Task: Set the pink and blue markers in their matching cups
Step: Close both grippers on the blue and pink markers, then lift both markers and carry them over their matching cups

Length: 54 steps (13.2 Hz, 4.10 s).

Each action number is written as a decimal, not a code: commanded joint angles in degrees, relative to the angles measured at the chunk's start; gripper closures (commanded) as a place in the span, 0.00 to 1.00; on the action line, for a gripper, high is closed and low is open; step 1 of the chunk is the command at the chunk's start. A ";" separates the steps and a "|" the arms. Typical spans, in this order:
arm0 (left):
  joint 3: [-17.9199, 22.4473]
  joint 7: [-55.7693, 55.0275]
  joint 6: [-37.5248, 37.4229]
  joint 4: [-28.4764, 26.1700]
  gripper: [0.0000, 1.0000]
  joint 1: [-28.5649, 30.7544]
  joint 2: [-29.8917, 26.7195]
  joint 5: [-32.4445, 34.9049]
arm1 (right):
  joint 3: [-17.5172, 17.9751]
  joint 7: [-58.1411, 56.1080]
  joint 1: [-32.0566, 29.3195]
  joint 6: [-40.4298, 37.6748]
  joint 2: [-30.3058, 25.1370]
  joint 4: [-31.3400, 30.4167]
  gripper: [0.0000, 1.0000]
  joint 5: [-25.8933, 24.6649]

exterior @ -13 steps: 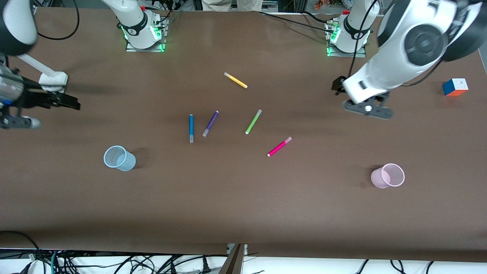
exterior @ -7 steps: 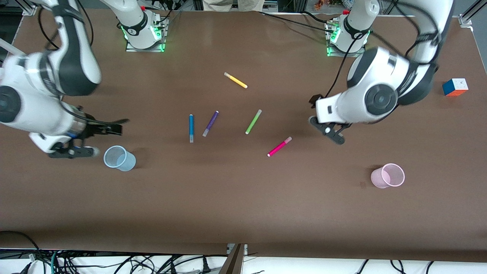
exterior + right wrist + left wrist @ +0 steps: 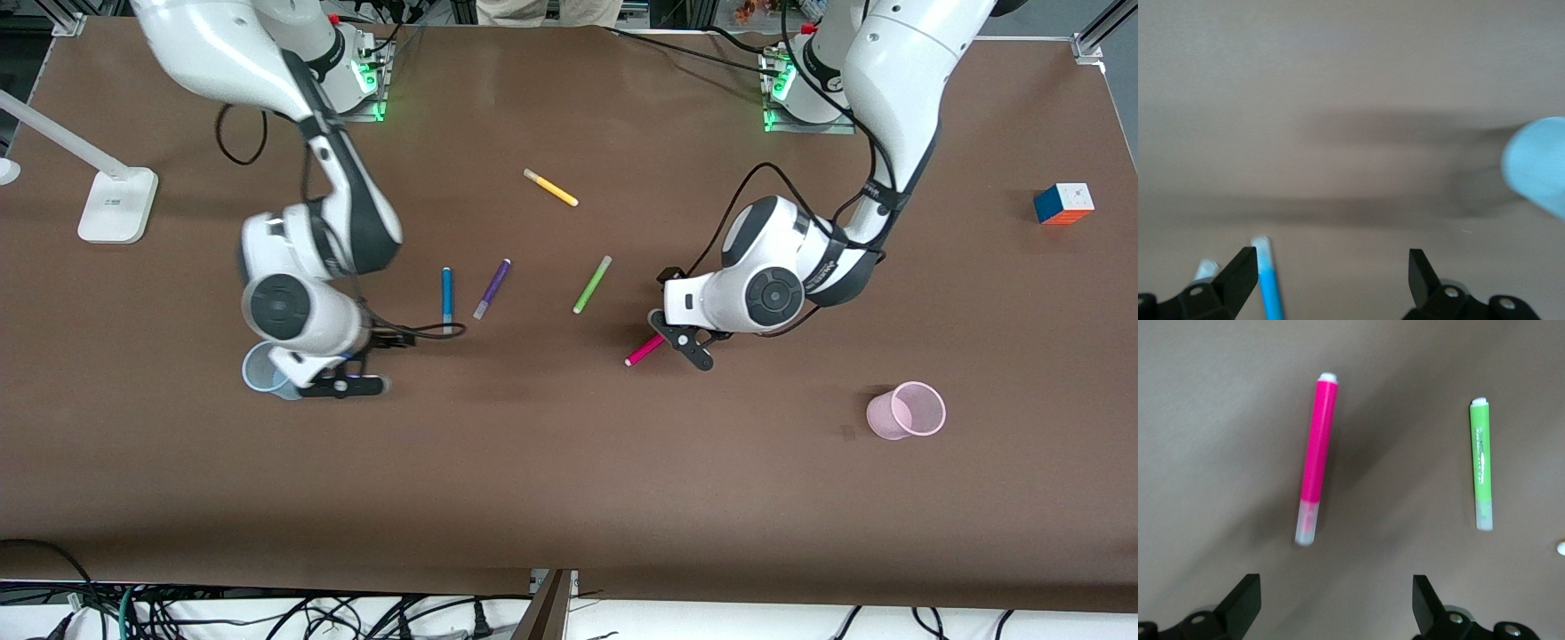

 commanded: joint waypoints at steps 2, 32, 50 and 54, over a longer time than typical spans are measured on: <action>0.32 0.23 4.62 -1.15 0.00 -2.00 2.01 4.26 | -0.41 3.08 3.85 4.76 3.30 0.04 0.00 0.61; 0.41 -4.25 -5.17 5.50 1.00 -1.48 3.07 19.04 | 1.17 -8.87 5.18 7.31 1.64 -8.66 0.28 1.92; 7.60 35.72 -37.39 25.47 1.00 8.90 3.76 51.89 | -1.46 -16.31 4.65 8.99 -2.83 -5.76 0.99 3.42; 8.94 36.88 -35.63 25.39 1.00 8.20 6.31 64.46 | -4.89 -35.10 2.90 4.16 -9.16 -5.06 0.99 4.38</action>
